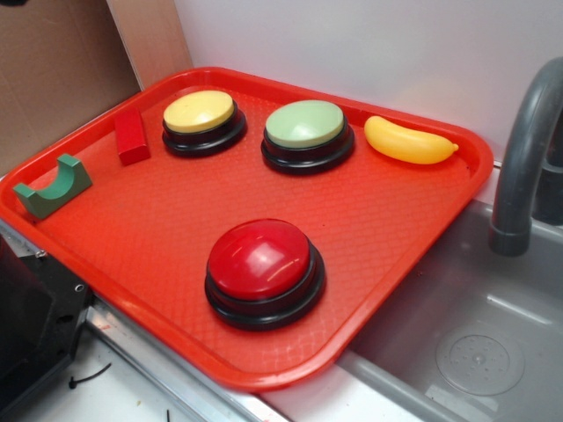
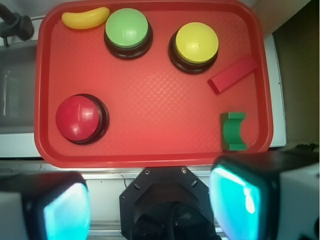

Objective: Push the yellow button.

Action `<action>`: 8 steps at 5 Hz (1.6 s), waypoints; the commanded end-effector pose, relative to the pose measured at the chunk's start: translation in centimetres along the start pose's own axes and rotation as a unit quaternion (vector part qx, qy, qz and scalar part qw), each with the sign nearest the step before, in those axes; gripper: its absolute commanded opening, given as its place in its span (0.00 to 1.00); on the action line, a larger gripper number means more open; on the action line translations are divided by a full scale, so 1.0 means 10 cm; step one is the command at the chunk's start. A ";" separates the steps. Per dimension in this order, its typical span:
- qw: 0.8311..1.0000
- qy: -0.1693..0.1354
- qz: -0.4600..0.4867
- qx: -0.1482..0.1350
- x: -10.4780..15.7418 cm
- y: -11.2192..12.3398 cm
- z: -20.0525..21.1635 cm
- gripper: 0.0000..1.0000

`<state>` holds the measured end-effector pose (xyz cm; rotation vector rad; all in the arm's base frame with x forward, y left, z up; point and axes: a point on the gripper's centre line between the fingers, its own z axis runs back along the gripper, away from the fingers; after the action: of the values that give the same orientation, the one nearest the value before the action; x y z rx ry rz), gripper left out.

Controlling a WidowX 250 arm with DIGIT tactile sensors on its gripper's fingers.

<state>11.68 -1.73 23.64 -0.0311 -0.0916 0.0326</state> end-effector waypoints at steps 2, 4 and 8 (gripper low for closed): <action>0.995 0.022 0.081 0.054 0.47 0.44 -0.52 1.00; 0.988 -0.056 0.134 0.053 1.36 0.80 -1.21 1.00; 0.994 -0.023 0.077 0.071 1.59 0.97 -1.96 1.00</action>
<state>29.03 7.28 4.78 0.1012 -0.1353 0.1695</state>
